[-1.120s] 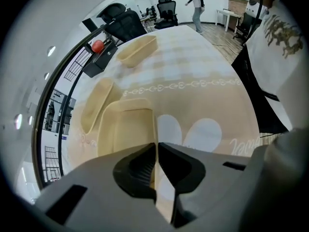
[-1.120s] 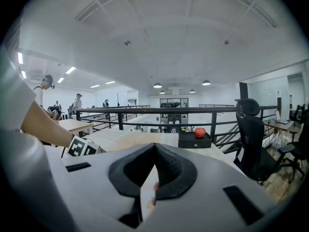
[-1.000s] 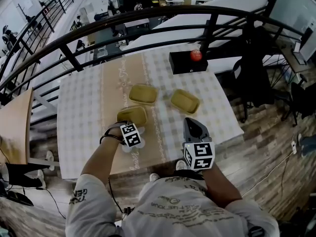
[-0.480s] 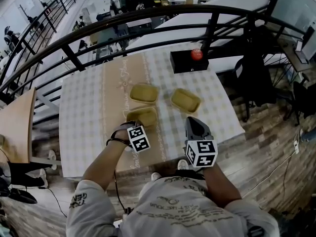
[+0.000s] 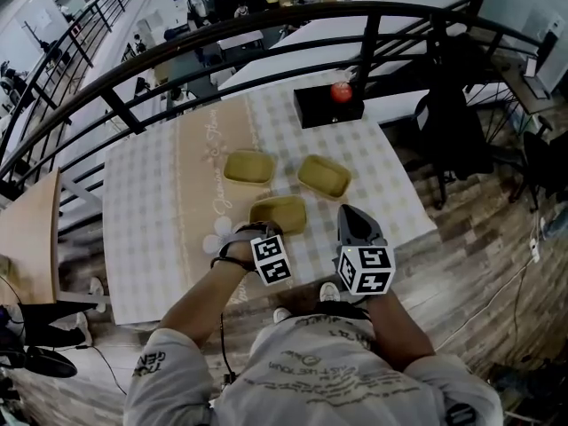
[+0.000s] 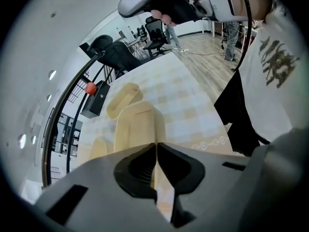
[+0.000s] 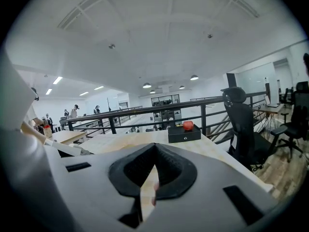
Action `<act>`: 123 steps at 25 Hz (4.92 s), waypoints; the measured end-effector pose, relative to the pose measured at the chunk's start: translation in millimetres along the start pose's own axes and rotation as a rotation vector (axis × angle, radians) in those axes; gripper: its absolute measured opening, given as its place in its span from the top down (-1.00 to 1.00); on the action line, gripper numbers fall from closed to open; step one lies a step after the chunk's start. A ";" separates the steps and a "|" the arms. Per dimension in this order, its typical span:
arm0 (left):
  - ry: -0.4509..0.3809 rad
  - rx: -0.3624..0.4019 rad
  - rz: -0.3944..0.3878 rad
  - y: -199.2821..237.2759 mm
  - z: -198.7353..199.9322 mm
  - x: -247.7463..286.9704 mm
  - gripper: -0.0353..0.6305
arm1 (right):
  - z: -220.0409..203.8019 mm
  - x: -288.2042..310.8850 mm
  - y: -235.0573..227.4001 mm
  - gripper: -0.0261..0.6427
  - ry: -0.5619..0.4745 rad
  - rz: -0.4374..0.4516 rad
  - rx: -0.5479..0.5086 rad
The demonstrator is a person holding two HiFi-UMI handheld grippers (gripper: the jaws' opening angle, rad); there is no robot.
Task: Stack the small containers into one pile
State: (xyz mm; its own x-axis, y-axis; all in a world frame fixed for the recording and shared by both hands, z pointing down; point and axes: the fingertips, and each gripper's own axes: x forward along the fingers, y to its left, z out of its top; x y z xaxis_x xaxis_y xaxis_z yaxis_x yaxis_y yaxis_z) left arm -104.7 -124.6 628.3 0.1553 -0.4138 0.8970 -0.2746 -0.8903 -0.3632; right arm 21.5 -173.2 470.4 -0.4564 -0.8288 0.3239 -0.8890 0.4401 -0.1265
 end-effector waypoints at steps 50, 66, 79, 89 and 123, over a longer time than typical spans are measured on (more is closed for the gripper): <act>-0.486 -0.763 0.420 133.2 -76.8 -76.0 0.87 | -14.3 26.6 41.7 0.94 0.035 0.067 -0.054; -0.102 -0.114 0.089 147.3 -104.1 41.7 0.76 | -33.5 53.1 26.2 0.94 0.108 -0.020 -0.018; 0.079 0.092 -0.013 156.0 -118.4 92.9 0.70 | -52.6 37.8 -9.2 0.94 0.143 -0.109 0.014; 0.163 0.085 -0.053 156.1 -114.5 112.5 0.74 | -58.9 20.6 -31.2 0.94 0.156 -0.154 0.024; 0.070 0.038 -0.014 32.2 20.0 -12.0 0.82 | -31.4 6.8 -29.6 0.94 0.058 -0.069 0.017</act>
State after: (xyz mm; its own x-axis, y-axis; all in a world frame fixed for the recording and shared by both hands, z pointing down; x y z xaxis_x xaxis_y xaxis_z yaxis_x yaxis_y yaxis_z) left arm -96.4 -152.1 600.8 0.0915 -0.3883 0.9170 -0.2368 -0.9029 -0.3587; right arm 45.9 -181.0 505.8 -0.3917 -0.8351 0.3861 -0.9189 0.3766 -0.1177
